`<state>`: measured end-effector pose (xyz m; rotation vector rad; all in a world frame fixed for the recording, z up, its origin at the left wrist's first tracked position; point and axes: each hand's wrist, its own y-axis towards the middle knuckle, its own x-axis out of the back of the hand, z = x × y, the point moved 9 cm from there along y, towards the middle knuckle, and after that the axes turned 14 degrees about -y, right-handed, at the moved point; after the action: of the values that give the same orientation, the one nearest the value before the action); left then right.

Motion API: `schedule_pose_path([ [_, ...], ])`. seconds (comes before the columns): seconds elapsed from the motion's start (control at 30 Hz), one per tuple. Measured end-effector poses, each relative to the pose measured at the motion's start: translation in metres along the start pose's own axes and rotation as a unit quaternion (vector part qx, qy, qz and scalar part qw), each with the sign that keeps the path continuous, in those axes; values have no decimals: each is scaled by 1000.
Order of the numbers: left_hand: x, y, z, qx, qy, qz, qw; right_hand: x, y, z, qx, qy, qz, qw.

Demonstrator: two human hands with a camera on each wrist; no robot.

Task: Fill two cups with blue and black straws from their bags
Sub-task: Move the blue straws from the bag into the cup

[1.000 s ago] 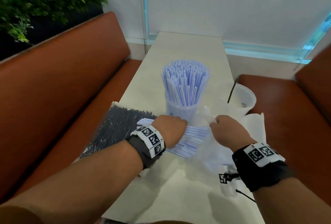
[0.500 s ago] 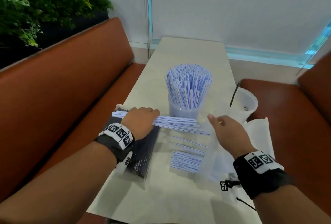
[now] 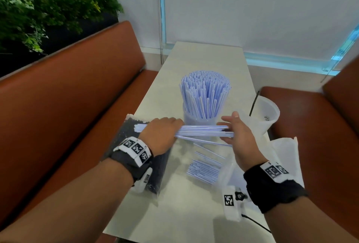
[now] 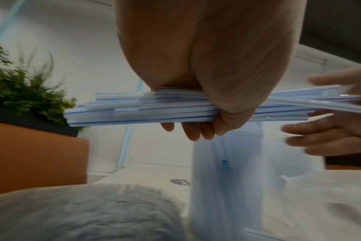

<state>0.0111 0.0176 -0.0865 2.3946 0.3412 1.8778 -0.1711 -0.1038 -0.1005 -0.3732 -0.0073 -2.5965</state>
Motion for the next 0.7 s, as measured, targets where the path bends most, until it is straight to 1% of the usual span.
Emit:
schedule_pose_path([
  [0.03,-4,2,-13,-14,-5,3,1000,-6,-1,6,13,-3,9,1000],
  [0.07,-6,5,-22,-22,-10,0,1000,-6,-1,12,30,-9,1,1000],
  [0.17,0,12,-30,-12,-14,-28,999,22,-1,22,76,-5,-107,991],
  [0.2,3,14,-33,-11,-18,-39,999,27,-1,25,88,-6,-120,989],
  [0.23,4,16,-39,-15,-24,-45,999,23,-2,28,99,-22,-104,989],
  [0.3,3,19,-61,-39,-36,-39,998,-2,-5,30,106,-78,-16,991],
  [0.33,3,21,-71,-49,-40,-38,997,-12,-8,29,103,-90,10,991],
  [0.37,6,22,-76,-49,-46,-42,997,-14,-9,28,92,-77,11,993],
  [0.43,21,26,-71,-28,-71,-60,995,-5,-6,20,31,28,-9,999],
  [0.47,32,27,-65,-10,-107,-70,992,-1,-4,14,-11,91,-12,996],
  [0.5,44,27,-59,9,-173,-89,981,1,-4,7,-49,141,-11,989],
  [0.53,58,26,-55,23,-267,-116,956,1,-3,1,-80,171,-9,982],
  [0.57,74,25,-54,29,-373,-155,915,-1,-4,-3,-103,188,-6,977],
  [0.63,106,19,-55,11,-562,-245,790,-10,-7,-10,-136,203,7,970],
  [0.67,117,19,-55,-11,-621,-277,733,-15,-9,-12,-149,214,14,965],
  [0.7,123,19,-56,-29,-664,-300,684,-20,-12,-12,-161,230,21,960],
])
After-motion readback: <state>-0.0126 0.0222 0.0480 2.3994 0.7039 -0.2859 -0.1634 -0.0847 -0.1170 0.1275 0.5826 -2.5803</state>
